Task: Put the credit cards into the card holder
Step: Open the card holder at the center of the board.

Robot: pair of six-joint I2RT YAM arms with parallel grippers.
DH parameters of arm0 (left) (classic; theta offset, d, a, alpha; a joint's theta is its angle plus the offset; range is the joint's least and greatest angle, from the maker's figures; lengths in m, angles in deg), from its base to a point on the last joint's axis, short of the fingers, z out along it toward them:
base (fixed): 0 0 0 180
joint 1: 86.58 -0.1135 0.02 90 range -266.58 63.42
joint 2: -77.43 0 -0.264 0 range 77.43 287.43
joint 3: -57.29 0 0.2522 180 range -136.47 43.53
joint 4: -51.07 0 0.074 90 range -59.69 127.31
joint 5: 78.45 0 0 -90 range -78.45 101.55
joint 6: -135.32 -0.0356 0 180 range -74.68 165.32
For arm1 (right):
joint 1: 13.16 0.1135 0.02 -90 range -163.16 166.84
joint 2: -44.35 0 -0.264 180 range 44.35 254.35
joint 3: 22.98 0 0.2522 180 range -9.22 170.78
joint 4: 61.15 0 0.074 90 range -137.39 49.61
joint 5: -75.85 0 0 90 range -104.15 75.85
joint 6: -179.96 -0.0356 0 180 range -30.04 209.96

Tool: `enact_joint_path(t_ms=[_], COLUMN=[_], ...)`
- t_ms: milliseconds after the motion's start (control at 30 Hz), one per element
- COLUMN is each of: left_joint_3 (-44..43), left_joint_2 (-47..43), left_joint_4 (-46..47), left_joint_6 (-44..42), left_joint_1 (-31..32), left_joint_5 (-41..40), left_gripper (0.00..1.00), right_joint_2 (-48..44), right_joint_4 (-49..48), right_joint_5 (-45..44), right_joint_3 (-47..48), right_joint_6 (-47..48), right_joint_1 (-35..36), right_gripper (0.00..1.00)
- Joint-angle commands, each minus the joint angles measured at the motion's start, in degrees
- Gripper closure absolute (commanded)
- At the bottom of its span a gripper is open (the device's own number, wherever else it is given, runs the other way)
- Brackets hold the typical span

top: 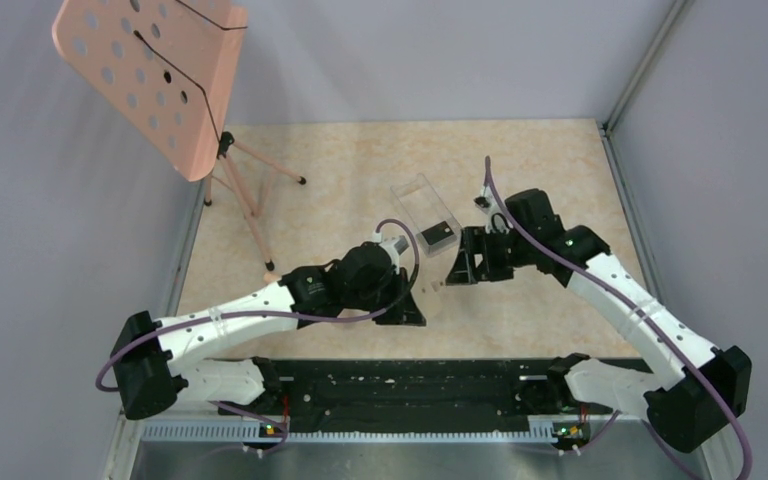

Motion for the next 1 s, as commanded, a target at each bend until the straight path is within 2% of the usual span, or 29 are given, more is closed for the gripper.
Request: enact_joint_path(t_ms=[0, 100, 300, 700, 800, 867, 933, 967], left_joint_3=[0.39, 0.36, 0.15, -0.04, 0.04, 0.18, 0.44, 0.64], left_joint_2=[-1.06, -0.90, -0.79, -0.62, -0.72, -0.92, -1.30, -1.57], left_joint_4=[4.49, 5.36, 6.43, 6.61, 6.56, 6.59, 6.58, 6.56], left_joint_6=[-1.29, -1.76, -2.49, -3.03, -2.99, -2.90, -2.86, -2.93], left_joint_1=[0.26, 0.33, 0.39, 0.36, 0.32, 0.32, 0.31, 0.35], left_joint_5=[2.24, 3.33, 4.24, 5.13, 5.04, 4.86, 4.28, 3.82], left_gripper=[1.00, 1.00, 1.00, 1.00, 1.00, 1.00, 1.00, 0.97], right_joint_2=[-0.14, 0.80, 3.27, 5.79, 5.83, 5.85, 5.46, 5.21], right_joint_4=[-5.14, -7.12, -9.11, -12.09, -12.47, -12.49, -12.48, -12.38], right_joint_5=[15.01, 17.83, 17.02, 16.89, 17.38, 18.03, 18.37, 18.71], right_joint_3=[-2.12, -3.62, -4.91, -5.14, -5.66, -5.68, -5.50, -5.28], right_joint_6=[2.43, 1.64, 0.78, 0.66, 0.73, 0.85, 0.93, 1.07], right_joint_1=[-0.21, -0.23, -0.23, -0.23, -0.22, -0.19, -0.21, -0.23], right_gripper=[0.28, 0.29, 0.56, 0.74, 0.86, 1.00, 1.00, 1.00])
